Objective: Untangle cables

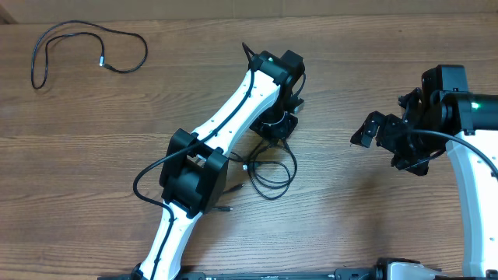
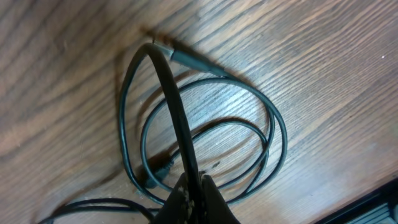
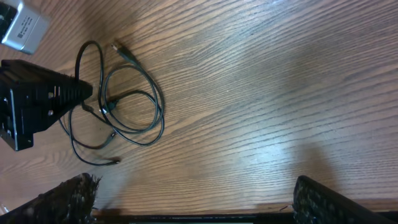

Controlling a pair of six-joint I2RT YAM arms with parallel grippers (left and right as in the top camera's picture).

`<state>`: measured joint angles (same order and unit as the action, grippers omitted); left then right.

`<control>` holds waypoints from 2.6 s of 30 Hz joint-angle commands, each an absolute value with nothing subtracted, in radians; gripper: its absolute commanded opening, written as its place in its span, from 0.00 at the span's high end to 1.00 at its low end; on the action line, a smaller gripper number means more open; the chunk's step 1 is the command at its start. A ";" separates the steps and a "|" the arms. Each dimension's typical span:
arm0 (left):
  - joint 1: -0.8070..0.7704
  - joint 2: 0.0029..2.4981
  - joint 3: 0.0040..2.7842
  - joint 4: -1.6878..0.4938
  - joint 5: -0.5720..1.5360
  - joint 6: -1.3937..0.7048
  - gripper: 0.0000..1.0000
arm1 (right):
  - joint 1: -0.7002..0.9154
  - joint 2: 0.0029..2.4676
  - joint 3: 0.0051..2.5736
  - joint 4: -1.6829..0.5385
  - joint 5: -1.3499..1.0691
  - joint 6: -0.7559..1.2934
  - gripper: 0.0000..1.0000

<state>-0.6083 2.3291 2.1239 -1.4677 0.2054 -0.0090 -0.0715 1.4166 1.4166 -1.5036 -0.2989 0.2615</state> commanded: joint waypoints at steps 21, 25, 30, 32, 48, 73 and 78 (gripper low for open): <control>-0.585 2.337 3.145 -1.674 0.557 -0.229 0.96 | -0.073 1.411 1.412 -1.493 -0.374 0.260 0.00; -0.583 2.272 3.142 -1.637 0.581 -0.241 0.96 | -0.072 1.411 1.412 -1.490 -0.399 0.260 0.00; -0.583 2.193 3.142 -1.565 0.582 -0.282 0.96 | -0.072 1.411 1.412 -1.484 -0.399 0.260 0.00; -0.583 2.160 3.142 -1.533 0.582 -0.312 0.96 | -0.072 1.411 1.412 -1.479 -0.406 0.260 0.00; -0.583 2.000 3.142 -1.237 0.596 -0.569 0.96 | -0.072 1.411 1.412 -1.362 -0.750 0.261 0.00; -0.583 2.008 3.135 -1.191 0.671 -0.646 0.96 | 0.202 1.417 1.412 -1.216 -0.519 0.660 0.00; -0.581 2.008 3.136 -1.166 0.684 -0.691 0.96 | 0.244 1.464 1.412 -1.192 -0.490 0.668 0.00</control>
<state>-0.5873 2.0048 3.1317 -1.1870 0.6563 -0.6571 0.2283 1.4300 1.4162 -1.1988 -0.5583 0.6273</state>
